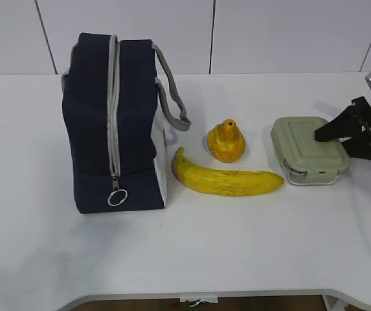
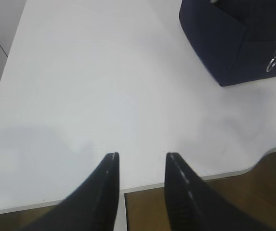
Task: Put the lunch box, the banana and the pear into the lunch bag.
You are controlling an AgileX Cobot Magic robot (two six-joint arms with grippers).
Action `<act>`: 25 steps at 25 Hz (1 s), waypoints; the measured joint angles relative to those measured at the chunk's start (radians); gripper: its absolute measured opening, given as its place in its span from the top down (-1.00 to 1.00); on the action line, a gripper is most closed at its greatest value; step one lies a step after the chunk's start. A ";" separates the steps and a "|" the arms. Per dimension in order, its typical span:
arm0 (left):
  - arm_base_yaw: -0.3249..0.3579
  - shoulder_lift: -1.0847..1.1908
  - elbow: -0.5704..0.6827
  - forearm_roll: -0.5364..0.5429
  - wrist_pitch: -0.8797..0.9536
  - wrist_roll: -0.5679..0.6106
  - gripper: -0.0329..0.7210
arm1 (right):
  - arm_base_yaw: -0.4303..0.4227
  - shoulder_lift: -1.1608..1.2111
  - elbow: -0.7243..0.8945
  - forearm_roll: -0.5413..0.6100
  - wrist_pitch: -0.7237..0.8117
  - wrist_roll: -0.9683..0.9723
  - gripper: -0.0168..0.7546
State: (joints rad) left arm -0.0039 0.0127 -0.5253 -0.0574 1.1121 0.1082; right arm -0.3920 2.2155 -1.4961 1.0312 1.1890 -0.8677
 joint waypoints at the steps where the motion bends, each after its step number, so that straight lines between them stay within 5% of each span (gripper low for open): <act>1: 0.000 0.000 0.000 0.000 0.000 0.000 0.26 | 0.000 0.000 0.000 0.005 0.002 0.000 -0.21; 8: 0.000 0.000 0.000 0.000 0.000 0.000 0.26 | 0.000 0.000 0.000 0.020 0.008 0.000 -0.01; 25: 0.000 0.000 0.000 0.000 0.000 0.000 0.26 | 0.000 -0.025 0.000 -0.004 -0.006 0.132 0.01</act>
State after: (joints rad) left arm -0.0039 0.0127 -0.5253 -0.0574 1.1121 0.1082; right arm -0.3920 2.1907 -1.4961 1.0268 1.1832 -0.7360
